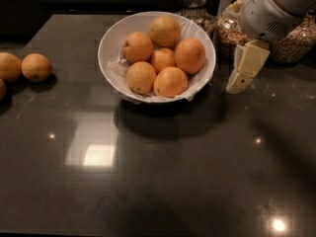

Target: Pick orange from white bowl

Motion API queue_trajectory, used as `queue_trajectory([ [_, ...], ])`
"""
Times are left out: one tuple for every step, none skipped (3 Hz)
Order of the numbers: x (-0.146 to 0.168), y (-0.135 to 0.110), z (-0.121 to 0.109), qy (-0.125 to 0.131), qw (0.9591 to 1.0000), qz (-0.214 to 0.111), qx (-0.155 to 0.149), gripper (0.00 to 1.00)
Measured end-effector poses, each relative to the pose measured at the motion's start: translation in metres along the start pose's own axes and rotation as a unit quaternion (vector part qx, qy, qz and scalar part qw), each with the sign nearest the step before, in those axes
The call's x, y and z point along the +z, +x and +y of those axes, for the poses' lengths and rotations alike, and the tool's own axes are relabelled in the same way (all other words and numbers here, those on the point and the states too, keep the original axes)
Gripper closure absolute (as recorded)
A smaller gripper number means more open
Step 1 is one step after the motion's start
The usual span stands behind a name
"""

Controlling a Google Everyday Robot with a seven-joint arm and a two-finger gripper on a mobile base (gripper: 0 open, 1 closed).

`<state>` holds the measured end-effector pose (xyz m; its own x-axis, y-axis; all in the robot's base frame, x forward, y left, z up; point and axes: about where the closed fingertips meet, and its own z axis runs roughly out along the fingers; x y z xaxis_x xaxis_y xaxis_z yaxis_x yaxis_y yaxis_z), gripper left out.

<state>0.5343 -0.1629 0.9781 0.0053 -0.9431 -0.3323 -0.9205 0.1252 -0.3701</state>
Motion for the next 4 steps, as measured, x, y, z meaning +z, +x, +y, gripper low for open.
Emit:
queue_trajectory([
  [0.009, -0.003, -0.013, 0.005, 0.9999, -0.011, 0.003, 0.0],
  [0.021, -0.01, -0.027, 0.004, 0.9998, -0.02, -0.003, 0.0],
  [0.03, -0.016, -0.038, 0.001, 0.9996, -0.026, -0.012, 0.0],
  [0.047, -0.019, -0.049, -0.005, 0.9992, -0.033, -0.023, 0.0],
])
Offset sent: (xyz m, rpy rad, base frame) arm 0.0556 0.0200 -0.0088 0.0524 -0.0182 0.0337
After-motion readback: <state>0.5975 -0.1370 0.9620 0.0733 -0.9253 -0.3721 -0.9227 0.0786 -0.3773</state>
